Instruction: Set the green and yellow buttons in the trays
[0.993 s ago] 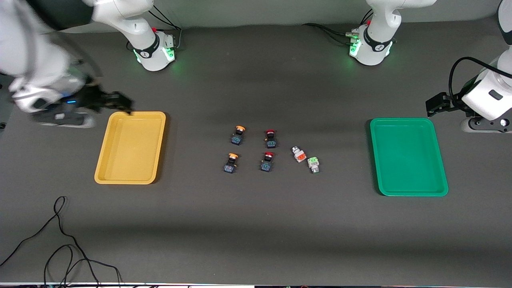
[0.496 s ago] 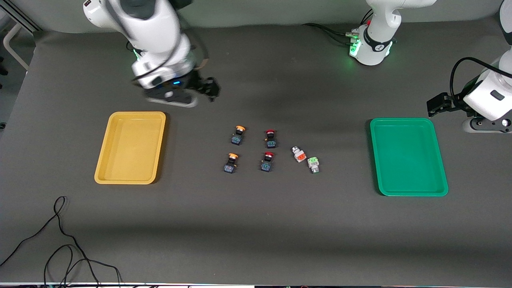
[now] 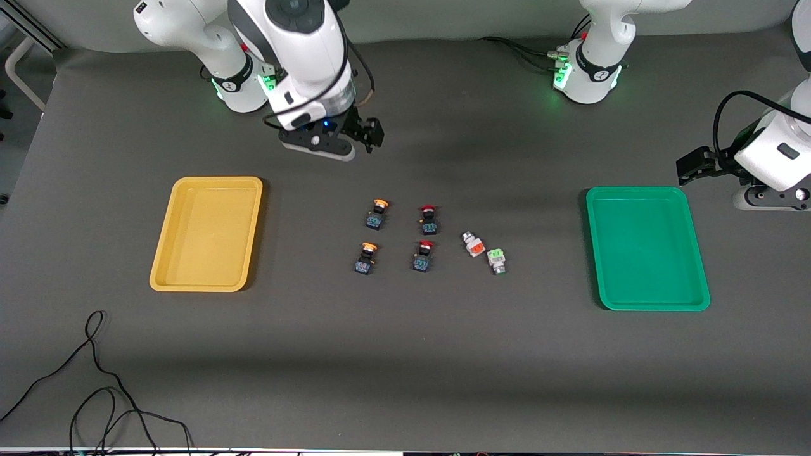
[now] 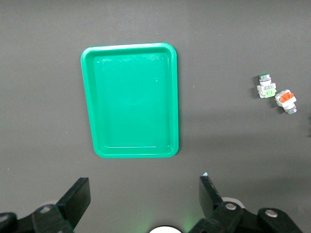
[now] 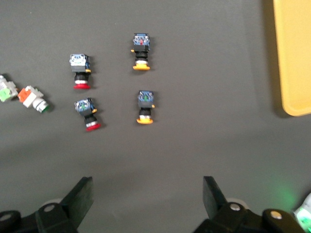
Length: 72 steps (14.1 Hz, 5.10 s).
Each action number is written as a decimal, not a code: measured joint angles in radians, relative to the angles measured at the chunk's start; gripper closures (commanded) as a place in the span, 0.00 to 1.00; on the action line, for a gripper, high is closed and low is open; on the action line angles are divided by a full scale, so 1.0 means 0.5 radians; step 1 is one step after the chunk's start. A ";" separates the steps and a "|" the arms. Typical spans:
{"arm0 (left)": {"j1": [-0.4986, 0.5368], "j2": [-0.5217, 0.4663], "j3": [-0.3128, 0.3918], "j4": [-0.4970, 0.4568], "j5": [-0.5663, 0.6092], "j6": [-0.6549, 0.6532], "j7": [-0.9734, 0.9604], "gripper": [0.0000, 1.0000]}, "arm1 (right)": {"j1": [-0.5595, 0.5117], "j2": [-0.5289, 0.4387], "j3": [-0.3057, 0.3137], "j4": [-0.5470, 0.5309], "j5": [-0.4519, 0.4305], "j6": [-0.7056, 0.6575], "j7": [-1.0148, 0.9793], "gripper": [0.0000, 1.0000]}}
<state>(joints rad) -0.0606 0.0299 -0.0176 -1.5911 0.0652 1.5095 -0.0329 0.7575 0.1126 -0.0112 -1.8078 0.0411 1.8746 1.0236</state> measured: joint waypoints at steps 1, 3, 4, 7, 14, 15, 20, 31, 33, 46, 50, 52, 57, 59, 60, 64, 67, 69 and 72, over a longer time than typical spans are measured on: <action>0.000 0.000 0.000 0.000 0.000 -0.001 -0.001 0.00 | 0.000 0.009 -0.002 -0.130 0.000 0.180 0.000 0.00; 0.000 0.000 0.000 -0.001 0.000 -0.002 -0.002 0.00 | 0.000 0.068 -0.002 -0.367 0.000 0.517 0.000 0.00; 0.001 0.001 0.000 -0.002 -0.001 -0.002 -0.002 0.00 | 0.000 0.130 -0.002 -0.440 0.000 0.638 0.000 0.00; -0.004 0.025 -0.010 -0.007 -0.012 0.004 -0.037 0.02 | 0.000 0.391 -0.003 -0.494 0.000 0.940 0.000 0.00; -0.125 0.312 -0.036 -0.097 -0.049 0.324 -0.239 0.03 | 0.000 0.838 -0.009 -0.398 -0.032 1.337 0.000 0.00; -0.152 0.385 -0.037 -0.110 -0.059 0.396 -0.298 0.03 | -0.001 0.862 -0.011 -0.385 -0.039 1.348 0.000 0.00; -0.418 0.754 -0.053 -0.125 -0.071 0.814 -0.803 0.03 | -0.001 0.907 -0.014 -0.366 -0.052 1.353 0.000 0.58; -0.762 1.296 -0.057 -0.198 -0.344 1.606 -1.332 0.03 | -0.182 0.707 -0.055 0.146 -0.063 0.417 -0.249 0.61; -0.774 1.300 -0.056 -0.303 -0.344 1.734 -1.335 0.03 | -0.309 0.591 -0.059 0.287 -0.008 0.117 -0.426 0.61; -0.872 1.249 -0.046 -0.419 -0.289 1.794 -1.331 1.00 | -0.667 0.301 -0.868 0.319 0.036 -0.275 -2.328 0.61; -0.871 1.247 -0.038 -0.419 -0.146 1.790 -1.330 1.00 | -0.671 0.304 -1.088 -0.101 0.050 0.204 -2.583 0.61; -0.869 1.247 -0.029 -0.419 -0.145 1.790 -1.329 0.27 | -0.672 0.314 -1.098 -0.399 0.063 0.530 -2.588 0.61; -0.796 1.247 -0.017 -0.383 -0.227 1.812 -1.335 0.30 | -0.672 0.471 -1.098 -0.790 0.203 1.028 -2.588 0.61; -0.789 1.246 -0.017 -0.355 -0.332 1.819 -1.365 0.31 | -0.672 0.549 -1.098 -0.797 0.257 1.080 -2.598 0.37; -0.789 1.246 -0.019 -0.345 -0.352 1.841 -1.428 0.31 | -0.672 0.575 -1.098 -0.797 0.275 1.095 -2.607 0.01; -0.792 1.267 -0.023 -0.329 -0.335 1.967 -1.551 0.31 | -0.668 0.599 -1.096 -0.778 0.345 1.077 -2.616 0.00; -0.790 1.286 -0.016 -0.327 -0.312 2.016 -1.615 0.31 | -0.654 0.557 -1.095 -0.660 0.351 0.882 -2.616 0.00; -0.788 1.286 0.026 -0.310 -0.307 2.027 -1.762 0.31 | -0.652 0.476 -1.097 -0.501 0.351 0.621 -2.616 0.00; -0.781 1.287 0.061 -0.296 -0.301 2.027 -1.908 0.30 | -0.652 0.361 -1.108 -0.132 0.298 0.130 -2.560 0.00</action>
<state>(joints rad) -0.4509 0.6734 0.0128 -1.7388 -0.0852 2.5228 -0.9868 0.4316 0.2931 -0.5650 -1.8736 0.1900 1.9394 -0.2562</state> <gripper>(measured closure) 0.300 0.000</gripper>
